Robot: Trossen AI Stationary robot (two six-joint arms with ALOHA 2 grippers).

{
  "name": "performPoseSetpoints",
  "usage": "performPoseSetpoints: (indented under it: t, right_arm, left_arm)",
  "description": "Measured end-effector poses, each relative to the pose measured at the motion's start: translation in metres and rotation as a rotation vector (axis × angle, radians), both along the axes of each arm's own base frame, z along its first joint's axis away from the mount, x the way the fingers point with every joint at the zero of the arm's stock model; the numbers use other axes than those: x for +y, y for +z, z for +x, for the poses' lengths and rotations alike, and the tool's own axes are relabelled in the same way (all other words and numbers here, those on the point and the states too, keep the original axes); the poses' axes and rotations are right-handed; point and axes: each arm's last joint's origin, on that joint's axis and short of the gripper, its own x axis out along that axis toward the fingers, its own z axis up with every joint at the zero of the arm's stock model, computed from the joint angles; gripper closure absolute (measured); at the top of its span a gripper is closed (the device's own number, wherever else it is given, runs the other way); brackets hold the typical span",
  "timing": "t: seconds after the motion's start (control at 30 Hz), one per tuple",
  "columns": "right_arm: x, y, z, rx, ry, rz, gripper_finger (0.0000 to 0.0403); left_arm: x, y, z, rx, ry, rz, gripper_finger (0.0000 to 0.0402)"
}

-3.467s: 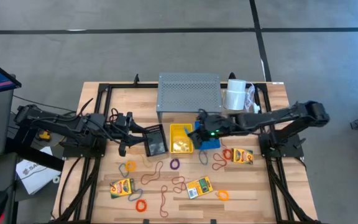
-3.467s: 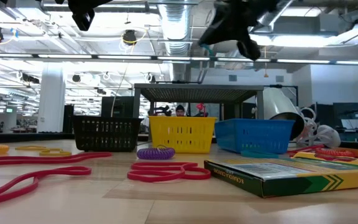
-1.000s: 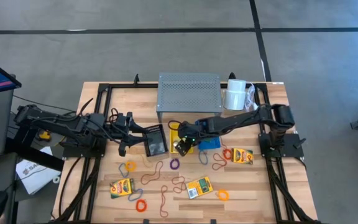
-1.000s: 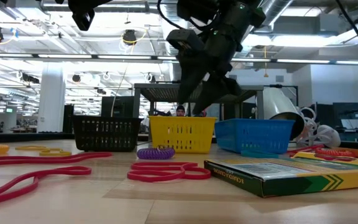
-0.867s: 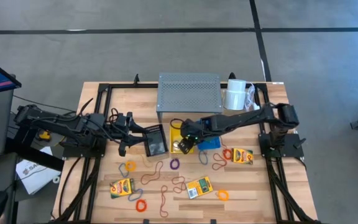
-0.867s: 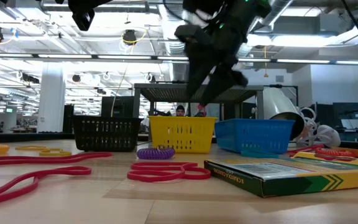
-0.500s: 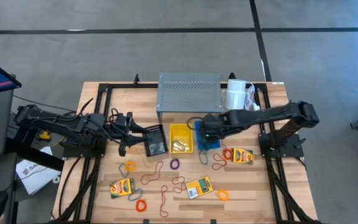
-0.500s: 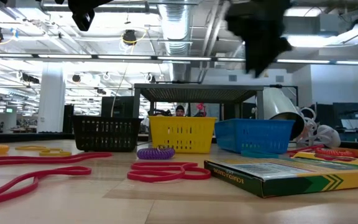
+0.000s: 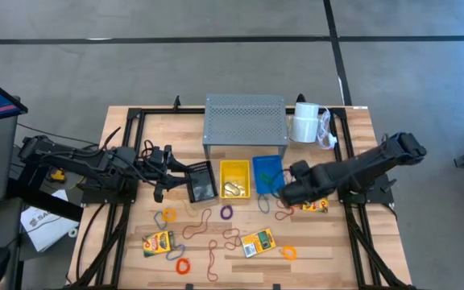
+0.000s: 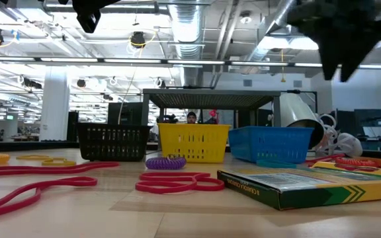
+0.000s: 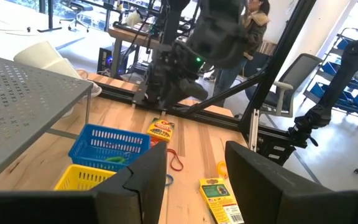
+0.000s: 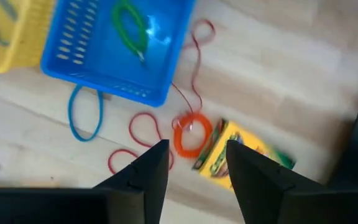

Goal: Pick & Place Office Desk Supplies
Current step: Put the crayon box into the black basket

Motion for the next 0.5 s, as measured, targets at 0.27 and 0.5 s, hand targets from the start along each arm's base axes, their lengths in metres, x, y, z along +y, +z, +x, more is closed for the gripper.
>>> performPoseSetpoints:
  t: [0.27, 0.5]
  right_arm:
    - [0.017, -0.017, -0.008, -0.037, -0.188, 0.05, 0.0261]
    - [0.017, -0.034, -0.007, 0.022, -0.246, 0.067, 0.0252]
  left_arm:
    - [0.0, 0.0, 0.0, 0.0, -0.013, -0.001, 0.0243]
    - [-0.002, 0.0, 0.0, 0.0, -0.058, -0.006, 0.0243]
